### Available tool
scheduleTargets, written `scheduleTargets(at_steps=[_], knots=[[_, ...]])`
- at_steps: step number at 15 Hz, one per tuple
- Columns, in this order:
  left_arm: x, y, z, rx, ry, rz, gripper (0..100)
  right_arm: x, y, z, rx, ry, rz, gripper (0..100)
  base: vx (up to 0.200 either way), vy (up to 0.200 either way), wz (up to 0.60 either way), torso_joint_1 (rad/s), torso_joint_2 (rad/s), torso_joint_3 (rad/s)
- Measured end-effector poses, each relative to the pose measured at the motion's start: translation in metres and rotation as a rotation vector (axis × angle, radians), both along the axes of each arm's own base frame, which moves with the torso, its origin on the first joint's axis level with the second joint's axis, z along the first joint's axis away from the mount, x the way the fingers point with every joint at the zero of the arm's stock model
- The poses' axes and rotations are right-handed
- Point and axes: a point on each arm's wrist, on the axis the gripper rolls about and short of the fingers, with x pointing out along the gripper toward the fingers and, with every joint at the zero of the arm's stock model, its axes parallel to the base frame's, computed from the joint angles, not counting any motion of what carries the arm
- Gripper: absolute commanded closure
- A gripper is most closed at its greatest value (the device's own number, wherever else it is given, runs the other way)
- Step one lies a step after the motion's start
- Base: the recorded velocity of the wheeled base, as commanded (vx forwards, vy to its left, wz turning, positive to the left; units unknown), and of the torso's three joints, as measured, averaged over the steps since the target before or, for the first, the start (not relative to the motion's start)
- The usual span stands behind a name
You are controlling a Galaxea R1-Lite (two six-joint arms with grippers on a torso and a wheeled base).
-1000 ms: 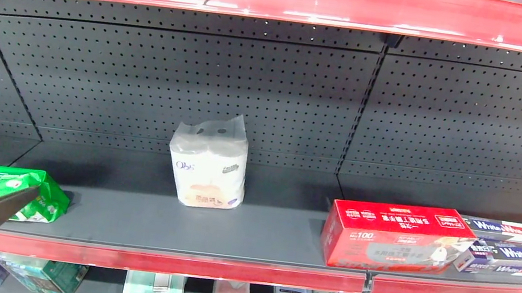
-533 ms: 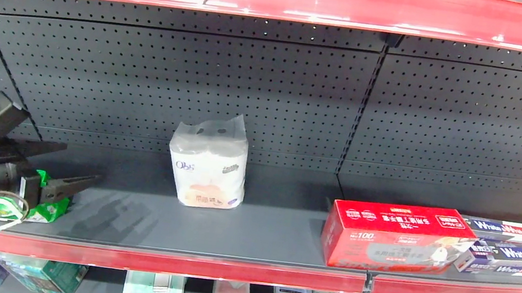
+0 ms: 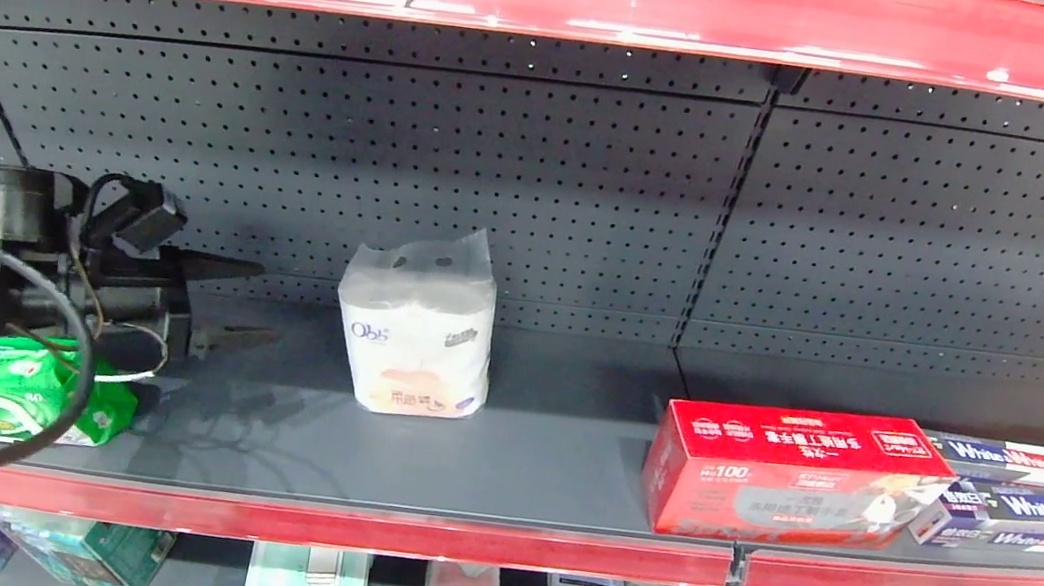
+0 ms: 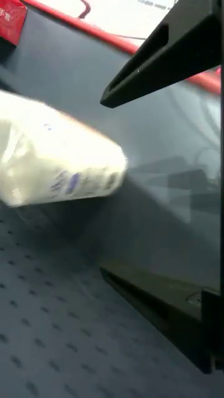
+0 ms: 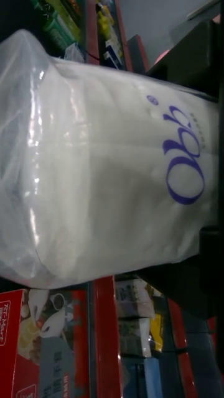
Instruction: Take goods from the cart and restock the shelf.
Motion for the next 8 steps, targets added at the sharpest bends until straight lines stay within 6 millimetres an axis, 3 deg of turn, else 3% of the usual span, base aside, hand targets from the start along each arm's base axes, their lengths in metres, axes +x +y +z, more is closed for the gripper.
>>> scheduleTargets(at_steps=[3, 8], knots=[[0.032, -0.022, -0.010, -0.047, 0.028, -0.091, 0, 0.000, 0.000, 0.000, -0.006, 0.005, -0.013, 100, 0.000, 0.000, 0.00, 0.000, 0.00, 0.000], [0.050, -0.047, -0.025, -0.061, 0.058, -0.158, 0, 0.000, -0.001, -0.002, -0.009, 0.012, -0.021, 100, 0.000, 0.000, 0.00, 0.000, 0.00, 0.000]])
